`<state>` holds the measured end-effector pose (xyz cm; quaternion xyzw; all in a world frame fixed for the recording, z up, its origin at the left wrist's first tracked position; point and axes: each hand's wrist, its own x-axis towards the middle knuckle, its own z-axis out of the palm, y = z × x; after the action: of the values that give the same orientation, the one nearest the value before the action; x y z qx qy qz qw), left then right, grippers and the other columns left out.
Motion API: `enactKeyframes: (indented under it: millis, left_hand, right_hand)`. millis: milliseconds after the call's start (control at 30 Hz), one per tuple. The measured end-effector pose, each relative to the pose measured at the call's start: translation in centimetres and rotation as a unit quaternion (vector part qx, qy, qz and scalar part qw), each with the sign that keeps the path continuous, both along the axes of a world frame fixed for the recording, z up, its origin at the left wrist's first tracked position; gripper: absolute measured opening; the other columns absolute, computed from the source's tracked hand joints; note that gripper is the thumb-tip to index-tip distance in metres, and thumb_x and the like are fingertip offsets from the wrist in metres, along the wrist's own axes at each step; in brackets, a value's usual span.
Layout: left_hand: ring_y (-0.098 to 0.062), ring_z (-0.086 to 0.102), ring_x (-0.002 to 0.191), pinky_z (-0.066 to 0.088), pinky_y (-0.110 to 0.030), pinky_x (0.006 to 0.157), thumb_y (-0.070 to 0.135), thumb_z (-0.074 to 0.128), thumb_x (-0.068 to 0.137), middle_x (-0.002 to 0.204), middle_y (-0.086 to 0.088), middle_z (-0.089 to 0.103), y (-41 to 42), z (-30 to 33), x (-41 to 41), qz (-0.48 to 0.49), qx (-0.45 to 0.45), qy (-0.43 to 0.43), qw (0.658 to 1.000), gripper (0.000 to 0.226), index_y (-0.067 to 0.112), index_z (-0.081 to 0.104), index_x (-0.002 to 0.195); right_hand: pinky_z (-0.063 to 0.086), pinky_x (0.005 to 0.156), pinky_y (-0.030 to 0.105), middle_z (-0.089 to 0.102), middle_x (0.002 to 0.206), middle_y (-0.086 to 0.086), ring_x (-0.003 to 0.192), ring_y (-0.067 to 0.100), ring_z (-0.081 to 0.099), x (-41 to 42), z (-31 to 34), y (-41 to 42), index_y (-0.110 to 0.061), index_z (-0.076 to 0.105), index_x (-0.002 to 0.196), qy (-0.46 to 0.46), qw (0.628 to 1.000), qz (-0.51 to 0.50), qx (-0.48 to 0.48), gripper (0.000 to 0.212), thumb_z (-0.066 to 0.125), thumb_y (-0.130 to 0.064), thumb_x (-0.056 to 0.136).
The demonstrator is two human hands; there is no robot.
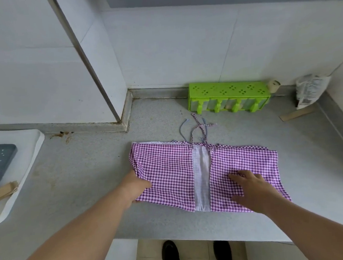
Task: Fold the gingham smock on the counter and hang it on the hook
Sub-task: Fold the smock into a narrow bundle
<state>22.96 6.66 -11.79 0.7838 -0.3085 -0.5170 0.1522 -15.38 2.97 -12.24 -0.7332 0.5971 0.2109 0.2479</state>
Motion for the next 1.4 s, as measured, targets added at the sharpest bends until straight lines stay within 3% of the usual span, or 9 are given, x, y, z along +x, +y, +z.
enactKeyframes:
  millis: [133, 300, 433, 600, 767, 900, 1067, 1200, 1400]
  left_hand:
    - [-0.023, 0.065, 0.113, 0.053, -0.05, 0.105, 0.015, 0.069, 0.091, 0.128, -0.001, 0.068, -2.8, 4.4, -0.8, -0.059, -0.063, -0.03, 0.996, 0.051, 0.028, 0.058, 0.139]
    - [-0.016, 0.065, 0.111, 0.055, -0.034, 0.087, 0.014, 0.066, 0.094, 0.126, 0.004, 0.067, -6.3, 10.2, -6.8, -0.152, -0.129, -0.025, 0.98, 0.056, 0.027, 0.05, 0.146]
    - [-0.027, 0.068, 0.118, 0.06, -0.048, 0.098, 0.011, 0.065, 0.089, 0.135, -0.005, 0.066, -7.8, 12.3, -14.0, -0.256, -0.164, -0.035, 0.952, 0.071, 0.021, 0.042, 0.155]
    - [-0.018, 0.068, 0.109, 0.058, -0.047, 0.098, 0.045, 0.068, 0.091, 0.126, 0.004, 0.069, -7.6, 11.0, -22.9, -0.41, -0.129, -0.057, 0.901, 0.052, 0.036, 0.054, 0.14]
    - [-0.017, 0.065, 0.104, 0.054, -0.04, 0.098, 0.065, 0.049, 0.102, 0.122, 0.004, 0.071, -6.9, 7.9, -26.5, -0.552, -0.015, -0.116, 0.825, 0.049, 0.028, 0.074, 0.12]
    - [-0.019, 0.054, 0.114, 0.053, -0.043, 0.101, 0.061, 0.058, 0.096, 0.128, 0.005, 0.053, -7.1, 4.3, -24.8, -0.564, -0.033, -0.264, 0.782, 0.04, 0.029, 0.074, 0.113]
    - [-0.035, 0.018, 0.157, 0.031, -0.051, 0.126, 0.063, 0.071, 0.085, 0.173, -0.002, 0.002, -7.2, 0.7, -23.1, -0.486, -0.004, -0.283, 0.827, 0.087, 0.035, 0.032, 0.158]
    - [-0.035, 0.023, 0.157, 0.034, -0.054, 0.125, 0.061, 0.076, 0.082, 0.174, 0.002, -0.008, -6.8, -1.5, -22.0, -0.361, -0.002, -0.244, 0.9, 0.103, 0.041, 0.012, 0.161]
    - [-0.035, 0.027, 0.156, 0.037, -0.057, 0.123, 0.064, 0.071, 0.083, 0.174, 0.005, -0.001, -6.8, -2.7, -21.1, -0.308, -0.003, -0.198, 0.93, 0.097, 0.049, 0.012, 0.159]
  right_hand:
    - [0.036, 0.12, 0.05, 0.021, 0.167, -0.015, 0.152, 0.024, 0.026, -1.2, 0.3, -1.2, -0.049, 0.025, 0.158, -0.039, 0.999, 0.027, 0.009, 0.073, 0.058, -0.06, 0.095]
    - [0.029, 0.123, 0.038, 0.034, 0.165, -0.015, 0.149, 0.016, 0.037, -3.2, 0.4, -2.3, -0.044, 0.048, 0.149, -0.115, 0.993, -0.008, 0.027, 0.049, 0.058, -0.036, 0.102]
    - [0.053, 0.082, 0.018, 0.053, 0.147, -0.015, 0.105, 0.008, 0.063, -4.7, 0.5, -3.0, -0.044, 0.064, 0.13, -0.178, 0.98, -0.078, 0.037, 0.033, 0.049, -0.026, 0.107]
    - [0.05, 0.105, 0.04, 0.07, 0.122, -0.005, 0.111, 0.024, 0.066, -7.6, 0.8, -3.5, -0.038, 0.072, 0.099, -0.282, 0.926, -0.247, 0.049, 0.032, 0.041, -0.035, 0.107]
    - [0.048, 0.106, 0.043, 0.069, 0.129, 0.014, 0.115, 0.033, 0.066, -11.0, 1.1, -3.1, -0.016, 0.067, 0.13, -0.256, 0.886, -0.38, 0.068, 0.082, 0.013, -0.07, 0.102]
    - [0.056, 0.084, 0.037, 0.068, 0.112, 0.003, 0.093, 0.018, 0.065, -12.1, 1.0, -1.9, -0.022, 0.06, 0.112, -0.191, 0.936, -0.296, -0.005, 0.039, 0.041, -0.055, 0.104]
    - [0.048, 0.112, 0.043, 0.043, 0.148, -0.001, 0.132, 0.024, 0.049, -9.6, 0.6, -0.5, -0.034, 0.038, 0.142, -0.108, 0.972, -0.157, -0.138, 0.056, 0.058, -0.057, 0.094]
    - [0.05, 0.109, 0.048, 0.038, 0.157, 0.008, 0.138, 0.033, 0.05, -8.1, 0.0, -0.7, -0.025, 0.024, 0.157, -0.142, 0.935, -0.321, -0.039, 0.082, 0.065, -0.056, 0.093]
    - [0.057, 0.06, 0.024, 0.068, 0.126, 0.007, 0.082, 0.012, 0.067, -8.9, 0.3, -1.1, -0.016, 0.052, 0.143, -0.229, 0.872, -0.432, 0.001, 0.048, 0.064, -0.03, 0.099]
